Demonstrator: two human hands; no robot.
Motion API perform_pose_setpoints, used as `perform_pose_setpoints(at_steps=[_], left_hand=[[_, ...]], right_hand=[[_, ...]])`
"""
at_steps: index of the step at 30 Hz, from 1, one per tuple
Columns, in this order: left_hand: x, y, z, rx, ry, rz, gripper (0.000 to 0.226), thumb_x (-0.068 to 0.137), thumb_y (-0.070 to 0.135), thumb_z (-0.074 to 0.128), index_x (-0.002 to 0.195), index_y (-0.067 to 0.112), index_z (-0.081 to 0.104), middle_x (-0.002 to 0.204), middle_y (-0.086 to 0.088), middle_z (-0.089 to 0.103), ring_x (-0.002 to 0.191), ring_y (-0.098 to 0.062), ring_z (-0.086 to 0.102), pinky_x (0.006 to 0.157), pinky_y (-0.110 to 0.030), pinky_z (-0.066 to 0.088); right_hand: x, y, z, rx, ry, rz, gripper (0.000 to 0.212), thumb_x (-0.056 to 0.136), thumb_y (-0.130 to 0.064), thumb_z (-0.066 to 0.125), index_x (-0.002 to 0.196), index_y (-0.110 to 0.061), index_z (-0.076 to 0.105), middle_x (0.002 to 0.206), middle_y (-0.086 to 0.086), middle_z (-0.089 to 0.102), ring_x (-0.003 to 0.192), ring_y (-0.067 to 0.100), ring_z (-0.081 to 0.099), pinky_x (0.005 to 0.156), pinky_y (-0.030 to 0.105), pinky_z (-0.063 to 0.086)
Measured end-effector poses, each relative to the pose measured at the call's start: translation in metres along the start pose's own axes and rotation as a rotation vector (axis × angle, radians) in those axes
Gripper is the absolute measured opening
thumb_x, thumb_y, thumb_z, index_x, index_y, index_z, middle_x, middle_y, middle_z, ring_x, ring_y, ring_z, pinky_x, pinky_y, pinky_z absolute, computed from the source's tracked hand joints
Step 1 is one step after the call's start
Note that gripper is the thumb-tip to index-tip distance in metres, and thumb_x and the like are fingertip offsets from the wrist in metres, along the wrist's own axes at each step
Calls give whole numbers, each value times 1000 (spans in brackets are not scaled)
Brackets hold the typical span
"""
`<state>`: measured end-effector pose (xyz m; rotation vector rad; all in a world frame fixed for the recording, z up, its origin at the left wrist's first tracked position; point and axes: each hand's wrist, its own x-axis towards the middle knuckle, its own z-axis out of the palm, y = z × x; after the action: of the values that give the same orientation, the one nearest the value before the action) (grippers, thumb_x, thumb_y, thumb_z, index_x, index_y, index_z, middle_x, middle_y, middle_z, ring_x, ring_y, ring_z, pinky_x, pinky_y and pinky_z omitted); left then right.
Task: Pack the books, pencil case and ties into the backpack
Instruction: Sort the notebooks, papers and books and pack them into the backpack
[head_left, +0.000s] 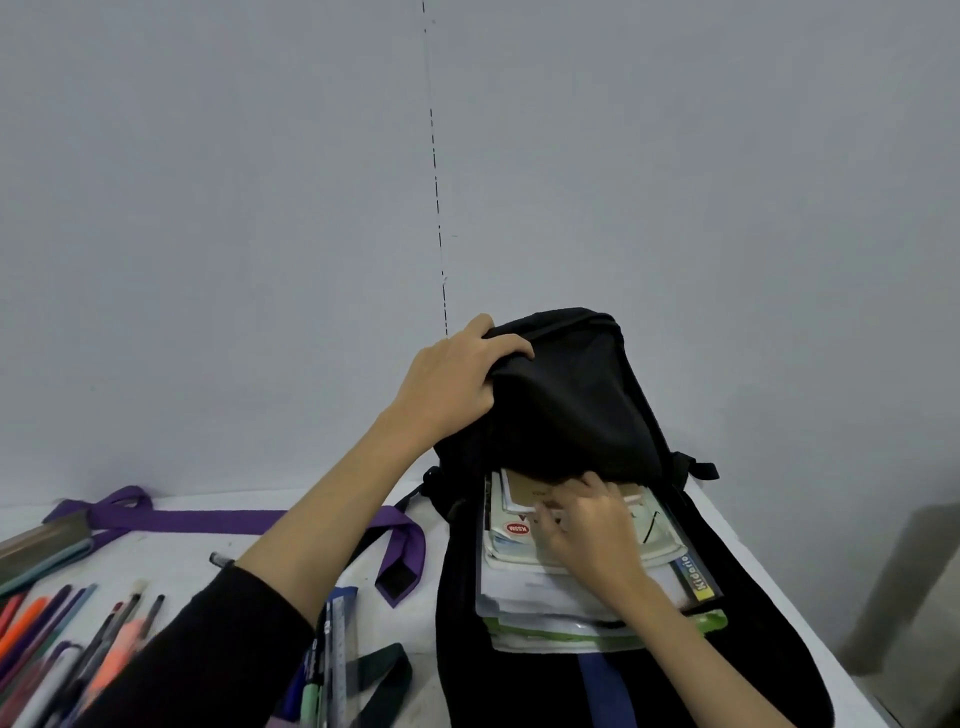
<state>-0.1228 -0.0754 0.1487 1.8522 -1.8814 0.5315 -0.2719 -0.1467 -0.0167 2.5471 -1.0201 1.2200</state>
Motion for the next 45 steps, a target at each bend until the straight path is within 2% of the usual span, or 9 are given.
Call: perform_pose_setpoints(at_steps=[8, 12, 21, 26, 31, 34, 37, 42, 45], left_hand=[[-80, -53, 26, -242, -359, -228, 58, 83, 41, 64, 133, 48, 36, 116, 6, 50, 103, -14, 53, 82, -30, 42], [-160, -87, 34, -467, -421, -373, 65, 86, 45, 62, 139, 47, 24, 109, 6, 54, 75, -4, 54, 70, -25, 45], [-374, -200, -35, -304, -296, -644, 26, 92, 28, 58, 118, 29, 56, 104, 14, 50, 96, 0, 51, 85, -19, 43], [-486, -276, -82, -130, -225, -918, 26, 93, 25, 56, 119, 27, 55, 128, 6, 50, 117, -8, 46, 100, -19, 34], [-559, -329, -97, -27, -392, -1059, 53, 92, 52, 40, 141, 31, 37, 155, -1, 24, 143, -21, 21, 116, -34, 16], [-574, -325, -93, -25, -497, -1050, 66, 90, 66, 14, 148, 36, 17, 159, 4, 5, 147, -21, 3, 117, -40, 7], [-586, -318, -87, 7, -420, -1001, 111, 52, 82, -31, 148, 40, 5, 159, 9, -5, 147, -18, -6, 116, -36, -2], [-587, -318, -85, -12, -378, -1014, 52, 98, 51, 15, 148, 39, 9, 159, 7, -1, 147, -17, -6, 116, -35, -4], [-587, -323, -88, -148, -315, -1049, 47, 101, 41, 26, 147, 36, 20, 159, 7, 9, 147, -16, 0, 117, -37, -1]], right_hand=[[20, -73, -6, 184, 335, -125, 22, 83, -21, 55, 70, -9, 67, 64, -2, 63, 63, 22, 53, 62, 30, 33], [10, -115, 11, 282, 300, -135, 20, 83, -19, 54, 72, -8, 67, 65, -2, 64, 60, 19, 53, 61, 29, 35], [-20, -283, 65, 506, 15, -223, 26, 81, -18, 47, 63, -8, 63, 54, 0, 56, 52, 19, 49, 53, 29, 39], [-53, -420, 99, 657, -382, -232, 31, 86, -22, 46, 60, -8, 55, 57, 5, 51, 59, 20, 48, 55, 31, 39], [-81, -530, 121, 664, -985, -104, 36, 93, -40, 51, 74, -10, 59, 85, 5, 54, 98, 17, 48, 79, 31, 41], [-93, -563, 129, 562, -1025, -16, 39, 92, -43, 48, 71, -11, 49, 77, 0, 47, 97, 21, 48, 78, 33, 40], [-99, -577, 131, 478, -938, 62, 31, 94, -41, 45, 82, -13, 47, 92, 3, 51, 103, 23, 48, 84, 34, 39], [-94, -594, 133, 827, -951, 446, 26, 86, -30, 63, 74, -15, 45, 79, 2, 53, 76, 16, 51, 64, 27, 40], [-88, -608, 134, 1096, -1055, 674, 30, 81, -22, 71, 81, -14, 42, 85, 7, 53, 80, 20, 54, 73, 34, 46]])
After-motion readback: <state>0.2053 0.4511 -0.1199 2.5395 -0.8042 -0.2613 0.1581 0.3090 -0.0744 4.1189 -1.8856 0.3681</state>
